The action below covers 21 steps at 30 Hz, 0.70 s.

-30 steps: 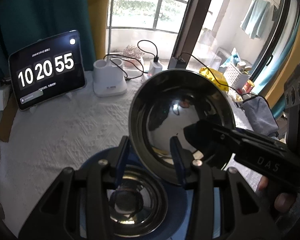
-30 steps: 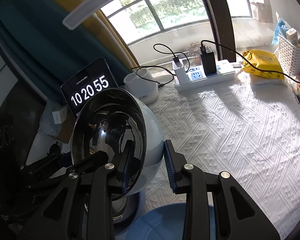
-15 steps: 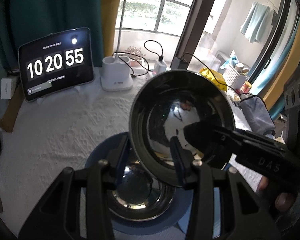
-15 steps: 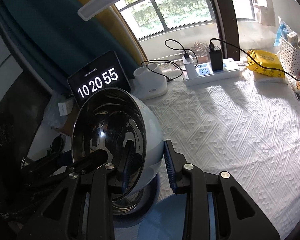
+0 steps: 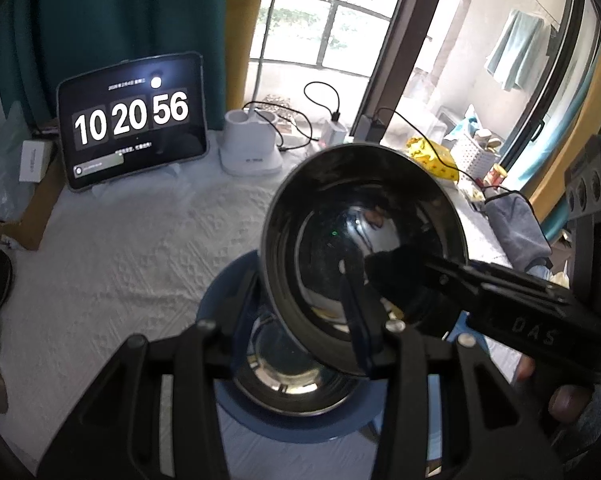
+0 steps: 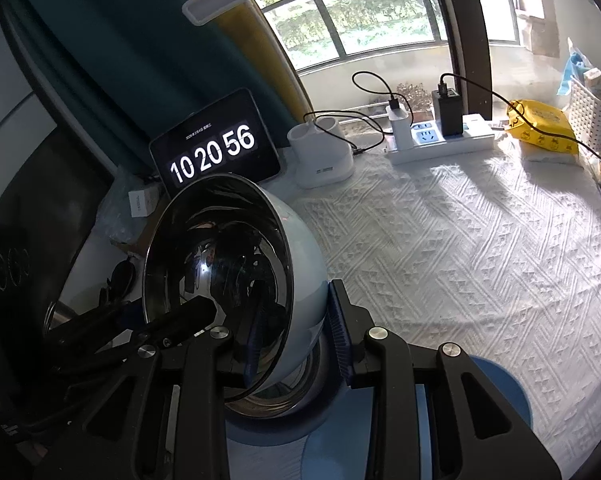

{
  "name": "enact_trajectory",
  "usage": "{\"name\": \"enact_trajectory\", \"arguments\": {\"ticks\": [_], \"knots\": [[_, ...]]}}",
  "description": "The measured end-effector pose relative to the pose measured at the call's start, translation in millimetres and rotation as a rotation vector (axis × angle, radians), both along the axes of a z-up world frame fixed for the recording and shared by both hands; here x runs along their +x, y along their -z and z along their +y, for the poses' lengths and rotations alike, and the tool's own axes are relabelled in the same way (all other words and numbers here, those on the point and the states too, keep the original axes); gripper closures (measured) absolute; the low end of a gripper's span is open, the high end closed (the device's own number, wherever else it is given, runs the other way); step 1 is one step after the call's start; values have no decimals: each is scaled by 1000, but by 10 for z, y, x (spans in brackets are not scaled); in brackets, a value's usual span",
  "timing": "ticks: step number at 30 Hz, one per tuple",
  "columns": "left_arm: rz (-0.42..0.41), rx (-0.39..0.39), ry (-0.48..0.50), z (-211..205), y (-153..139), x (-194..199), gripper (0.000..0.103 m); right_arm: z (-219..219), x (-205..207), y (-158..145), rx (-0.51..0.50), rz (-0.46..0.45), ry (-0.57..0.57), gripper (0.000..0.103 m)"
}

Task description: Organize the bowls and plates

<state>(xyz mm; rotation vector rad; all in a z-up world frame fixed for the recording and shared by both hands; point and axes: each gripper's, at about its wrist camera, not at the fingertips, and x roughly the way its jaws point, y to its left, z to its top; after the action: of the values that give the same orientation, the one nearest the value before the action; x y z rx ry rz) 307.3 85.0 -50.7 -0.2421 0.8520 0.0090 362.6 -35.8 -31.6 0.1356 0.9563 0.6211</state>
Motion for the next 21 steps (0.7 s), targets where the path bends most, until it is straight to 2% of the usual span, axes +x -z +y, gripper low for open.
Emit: {"name": "enact_trajectory", "arguments": {"ticks": [21], "knots": [[56, -9, -24, 174, 357, -194, 61, 258, -164, 394, -48, 75, -29, 70]]}}
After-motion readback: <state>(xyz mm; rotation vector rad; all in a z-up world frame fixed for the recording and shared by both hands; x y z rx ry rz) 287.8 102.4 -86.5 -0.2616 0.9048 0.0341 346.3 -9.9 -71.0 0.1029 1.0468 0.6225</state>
